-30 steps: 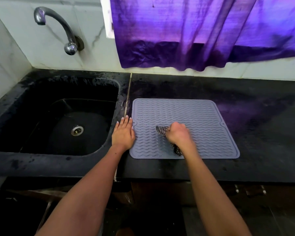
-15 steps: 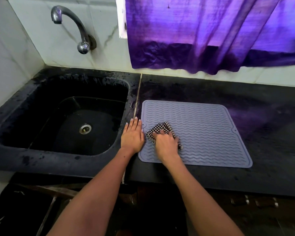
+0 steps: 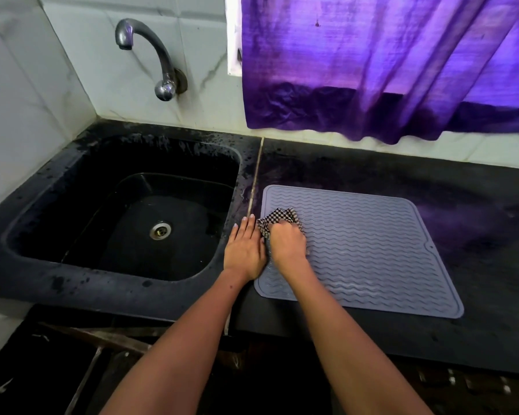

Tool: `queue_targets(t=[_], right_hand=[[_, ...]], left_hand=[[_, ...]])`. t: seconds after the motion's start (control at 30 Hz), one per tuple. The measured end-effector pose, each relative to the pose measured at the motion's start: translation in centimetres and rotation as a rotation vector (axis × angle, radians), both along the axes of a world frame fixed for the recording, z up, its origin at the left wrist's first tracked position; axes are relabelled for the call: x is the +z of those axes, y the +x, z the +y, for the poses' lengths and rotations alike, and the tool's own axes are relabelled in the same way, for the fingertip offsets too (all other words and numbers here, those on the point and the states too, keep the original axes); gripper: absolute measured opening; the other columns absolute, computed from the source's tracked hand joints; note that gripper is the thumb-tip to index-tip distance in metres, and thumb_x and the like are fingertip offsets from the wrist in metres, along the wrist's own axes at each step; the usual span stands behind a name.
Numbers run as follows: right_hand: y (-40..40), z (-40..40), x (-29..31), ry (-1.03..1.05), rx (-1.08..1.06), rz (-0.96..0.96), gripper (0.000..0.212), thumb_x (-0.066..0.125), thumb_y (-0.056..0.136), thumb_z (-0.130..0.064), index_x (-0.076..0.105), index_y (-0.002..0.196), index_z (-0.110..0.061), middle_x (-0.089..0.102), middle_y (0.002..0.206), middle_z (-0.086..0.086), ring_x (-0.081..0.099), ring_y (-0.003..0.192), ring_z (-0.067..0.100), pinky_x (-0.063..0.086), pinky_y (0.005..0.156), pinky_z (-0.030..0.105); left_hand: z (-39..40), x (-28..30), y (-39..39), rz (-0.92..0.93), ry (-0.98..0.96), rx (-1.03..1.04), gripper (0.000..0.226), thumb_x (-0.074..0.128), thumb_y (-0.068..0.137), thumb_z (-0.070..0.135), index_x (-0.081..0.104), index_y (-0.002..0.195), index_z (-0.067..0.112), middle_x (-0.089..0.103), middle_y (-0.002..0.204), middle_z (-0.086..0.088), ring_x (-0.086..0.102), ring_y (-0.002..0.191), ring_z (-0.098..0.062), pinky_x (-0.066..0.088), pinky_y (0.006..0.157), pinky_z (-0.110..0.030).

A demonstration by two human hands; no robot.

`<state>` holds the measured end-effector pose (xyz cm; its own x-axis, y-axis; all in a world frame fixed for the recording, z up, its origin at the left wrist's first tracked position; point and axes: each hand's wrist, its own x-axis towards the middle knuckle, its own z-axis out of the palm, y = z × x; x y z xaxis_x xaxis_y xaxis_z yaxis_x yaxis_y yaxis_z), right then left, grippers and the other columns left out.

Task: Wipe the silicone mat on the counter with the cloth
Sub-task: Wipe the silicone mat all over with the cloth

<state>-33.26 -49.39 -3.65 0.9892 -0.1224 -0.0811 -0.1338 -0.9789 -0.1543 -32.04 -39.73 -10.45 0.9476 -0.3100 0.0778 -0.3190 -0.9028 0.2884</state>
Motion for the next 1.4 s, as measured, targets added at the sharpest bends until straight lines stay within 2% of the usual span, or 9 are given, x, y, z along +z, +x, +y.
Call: queue_targets(t=[0.23, 0.33, 0.43, 0.53, 0.67, 0.77, 0.93, 1.07, 1.4], right_hand=[[0.5, -0.8, -0.2, -0.027, -0.006, 0.0, 0.029, 0.045, 0.093, -0.008, 0.064, 0.115, -0.014, 0.063, 0.116, 0.012, 0.059, 0.109, 0.031, 0.049, 0.085, 0.038], [2.7, -2.4, 1.3, 0.232, -0.175, 0.021, 0.031, 0.051, 0.09, -0.008, 0.07, 0.111, -0.021, 0.067, 0.114, 0.01, 0.06, 0.109, 0.03, 0.048, 0.09, 0.034], [4.7, -3.2, 2.5, 0.421, -0.348, -0.138, 0.033, 0.055, 0.088, -0.009, 0.07, 0.112, -0.025, 0.068, 0.11, 0.013, 0.061, 0.105, 0.031, 0.049, 0.086, 0.033], [5.5, -1.9, 2.1, 0.241, -0.252, -0.185, 0.038, 0.047, 0.091, -0.002, 0.065, 0.119, -0.021, 0.066, 0.115, 0.014, 0.06, 0.108, 0.033, 0.049, 0.087, 0.037], [6.0, -0.3, 0.0, 0.085, -0.122, -0.068, 0.03, 0.04, 0.094, -0.003, 0.063, 0.112, -0.004, 0.063, 0.118, 0.016, 0.054, 0.117, 0.032, 0.047, 0.09, 0.039], [5.9, 0.1, -0.7, 0.016, -0.077, -0.014, 0.029, 0.041, 0.093, -0.005, 0.062, 0.112, -0.005, 0.06, 0.121, 0.014, 0.045, 0.125, 0.032, 0.042, 0.098, 0.047], [7.0, -0.9, 0.1, 0.146, -0.152, -0.021, 0.033, 0.044, 0.091, -0.001, 0.066, 0.113, -0.01, 0.063, 0.118, 0.015, 0.055, 0.116, 0.032, 0.047, 0.092, 0.039], [8.6, -2.3, 1.6, 0.244, -0.316, -0.214, 0.031, 0.05, 0.089, 0.001, 0.066, 0.112, -0.012, 0.065, 0.112, 0.015, 0.061, 0.105, 0.034, 0.05, 0.083, 0.038], [9.7, -0.4, -0.3, 0.001, -0.039, -0.084, 0.032, 0.039, 0.092, 0.002, 0.064, 0.111, -0.003, 0.065, 0.115, 0.016, 0.06, 0.11, 0.032, 0.049, 0.085, 0.038]], left_hand=[[0.0, 0.2, 0.0, 0.006, 0.0, 0.008, 0.051, 0.022, 0.101, 0.027, 0.023, 0.148, 0.006, 0.009, 0.16, -0.008, 0.003, 0.148, -0.019, -0.003, 0.12, -0.035], [-0.1, 0.2, -0.1, 0.015, -0.008, 0.002, 0.053, 0.021, 0.101, 0.027, 0.015, 0.15, 0.009, 0.007, 0.16, -0.007, 0.001, 0.148, -0.019, -0.004, 0.12, -0.035], [0.0, 0.3, 0.0, 0.025, -0.012, 0.0, 0.055, 0.02, 0.1, 0.028, 0.009, 0.151, 0.011, 0.004, 0.16, -0.006, -0.001, 0.148, -0.019, -0.006, 0.12, -0.035], [0.0, 0.3, -0.1, 0.015, -0.015, -0.002, 0.055, 0.019, 0.1, 0.029, 0.008, 0.151, 0.011, 0.003, 0.16, -0.005, -0.002, 0.148, -0.018, -0.007, 0.119, -0.034], [0.0, 0.1, 0.2, 0.024, -0.016, -0.004, 0.056, 0.02, 0.1, 0.029, 0.007, 0.151, 0.012, 0.003, 0.16, -0.005, -0.003, 0.148, -0.018, -0.009, 0.118, -0.034], [0.0, -0.1, 0.2, 0.031, -0.012, -0.008, 0.057, 0.022, 0.099, 0.03, 0.006, 0.151, 0.012, 0.002, 0.16, -0.005, -0.004, 0.148, -0.018, -0.009, 0.118, -0.034], [0.0, 0.0, 0.2, 0.017, -0.013, -0.008, 0.057, 0.021, 0.099, 0.029, 0.006, 0.151, 0.012, 0.002, 0.16, -0.006, -0.004, 0.148, -0.018, -0.009, 0.118, -0.034], [-0.1, 0.1, 0.2, 0.015, -0.01, -0.002, 0.056, 0.018, 0.1, 0.03, 0.005, 0.151, 0.011, 0.001, 0.16, -0.005, -0.004, 0.148, -0.017, -0.01, 0.118, -0.034], [-0.1, -0.1, 0.3, 0.021, 0.007, -0.001, 0.056, 0.017, 0.1, 0.03, 0.004, 0.151, 0.012, 0.0, 0.16, -0.004, -0.006, 0.148, -0.016, -0.009, 0.12, -0.035]])
